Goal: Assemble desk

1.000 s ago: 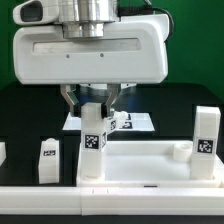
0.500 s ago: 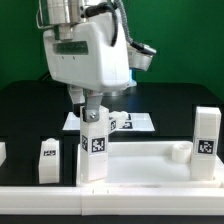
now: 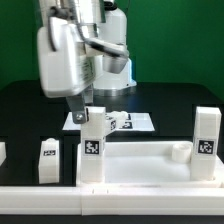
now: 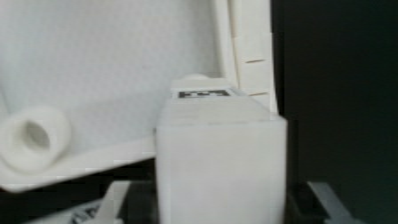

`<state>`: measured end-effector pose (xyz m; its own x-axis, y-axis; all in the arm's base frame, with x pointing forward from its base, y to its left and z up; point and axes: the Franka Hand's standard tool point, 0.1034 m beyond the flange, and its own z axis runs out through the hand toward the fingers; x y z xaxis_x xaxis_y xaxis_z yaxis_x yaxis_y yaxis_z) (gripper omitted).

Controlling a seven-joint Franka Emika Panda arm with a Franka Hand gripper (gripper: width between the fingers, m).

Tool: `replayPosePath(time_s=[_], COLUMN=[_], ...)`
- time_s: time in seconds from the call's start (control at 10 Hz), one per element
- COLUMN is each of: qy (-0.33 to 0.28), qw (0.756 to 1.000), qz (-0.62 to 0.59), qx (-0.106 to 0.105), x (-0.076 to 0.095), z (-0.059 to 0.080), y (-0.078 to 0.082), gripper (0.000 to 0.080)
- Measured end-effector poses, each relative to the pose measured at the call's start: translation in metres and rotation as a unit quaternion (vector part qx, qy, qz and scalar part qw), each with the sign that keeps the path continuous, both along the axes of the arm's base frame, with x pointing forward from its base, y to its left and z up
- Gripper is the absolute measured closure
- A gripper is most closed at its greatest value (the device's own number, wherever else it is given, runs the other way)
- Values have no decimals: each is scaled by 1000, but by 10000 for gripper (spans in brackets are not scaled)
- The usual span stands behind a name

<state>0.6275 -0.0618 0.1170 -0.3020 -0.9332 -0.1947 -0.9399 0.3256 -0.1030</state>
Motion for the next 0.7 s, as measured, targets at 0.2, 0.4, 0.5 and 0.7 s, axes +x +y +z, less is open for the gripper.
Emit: replayPosePath(time_s=[0.2, 0.4, 0.5, 0.7], qy=[-3, -18, -33, -46], qw=[1000, 988, 967, 937], qz=[26, 151, 248, 342], qx=[-5, -34, -47, -58], x=[0, 2, 2, 2], z=[0, 1, 0, -1], y=[0, 5, 13, 17], gripper=[503, 321, 209, 160])
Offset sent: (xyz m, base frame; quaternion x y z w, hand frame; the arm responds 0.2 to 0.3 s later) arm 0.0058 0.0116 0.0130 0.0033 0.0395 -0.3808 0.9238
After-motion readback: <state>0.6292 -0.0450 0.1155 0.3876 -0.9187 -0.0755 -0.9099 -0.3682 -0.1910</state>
